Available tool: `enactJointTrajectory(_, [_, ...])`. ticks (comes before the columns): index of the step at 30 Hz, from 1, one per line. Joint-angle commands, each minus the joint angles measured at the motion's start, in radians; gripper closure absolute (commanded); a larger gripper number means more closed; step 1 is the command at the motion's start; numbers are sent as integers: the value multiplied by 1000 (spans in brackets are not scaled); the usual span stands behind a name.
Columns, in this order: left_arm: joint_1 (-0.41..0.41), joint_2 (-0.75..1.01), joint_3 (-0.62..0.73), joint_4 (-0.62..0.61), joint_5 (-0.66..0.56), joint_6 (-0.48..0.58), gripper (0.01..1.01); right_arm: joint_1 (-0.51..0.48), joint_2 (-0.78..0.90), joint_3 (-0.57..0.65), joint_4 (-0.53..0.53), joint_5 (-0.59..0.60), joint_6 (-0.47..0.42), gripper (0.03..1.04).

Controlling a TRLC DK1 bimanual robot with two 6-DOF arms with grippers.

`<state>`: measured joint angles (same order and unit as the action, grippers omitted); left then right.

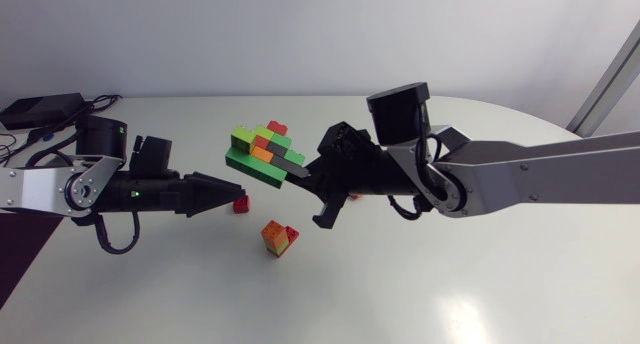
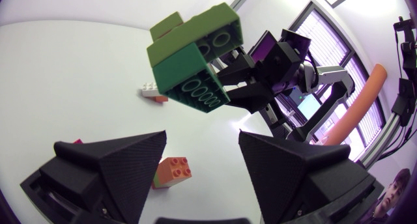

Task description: Disassemble duplo

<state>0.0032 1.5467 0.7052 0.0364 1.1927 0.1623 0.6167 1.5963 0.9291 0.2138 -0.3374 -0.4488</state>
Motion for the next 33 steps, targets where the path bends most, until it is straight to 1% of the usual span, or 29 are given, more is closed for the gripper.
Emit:
enactJointTrajectory(1, [18, 18, 20, -9, 21, -21, 259, 18, -22, -24, 36, -8, 5, 810])
enactJointTrajectory(5, [37, 15, 20, -7, 21, -37, 254, 32, -22, -30, 39, -31, 7, 808])
enactJointTrajectory(7, [41, 10, 19, -7, 27, -38, 225, 43, -16, -33, 53, -28, 5, 808])
enactJointTrajectory(15, [44, -11, 8, -6, 61, -38, 225, 49, 17, -26, 62, -18, -1, 808])
enactJointTrajectory(23, [61, -17, 11, -6, 67, -41, 225, 74, 63, -19, 62, 37, -47, 808])
enactJointTrajectory(26, [73, -16, 11, -4, 67, -46, 226, 84, 60, -27, 64, 41, -53, 808])
enactJointTrajectory(32, [70, -7, 13, -1, 67, -46, 231, 91, 50, -33, 65, 41, -54, 808])
enactJointTrajectory(33, [69, -7, 13, -1, 67, -46, 244, 91, 48, -33, 65, 41, -54, 808])
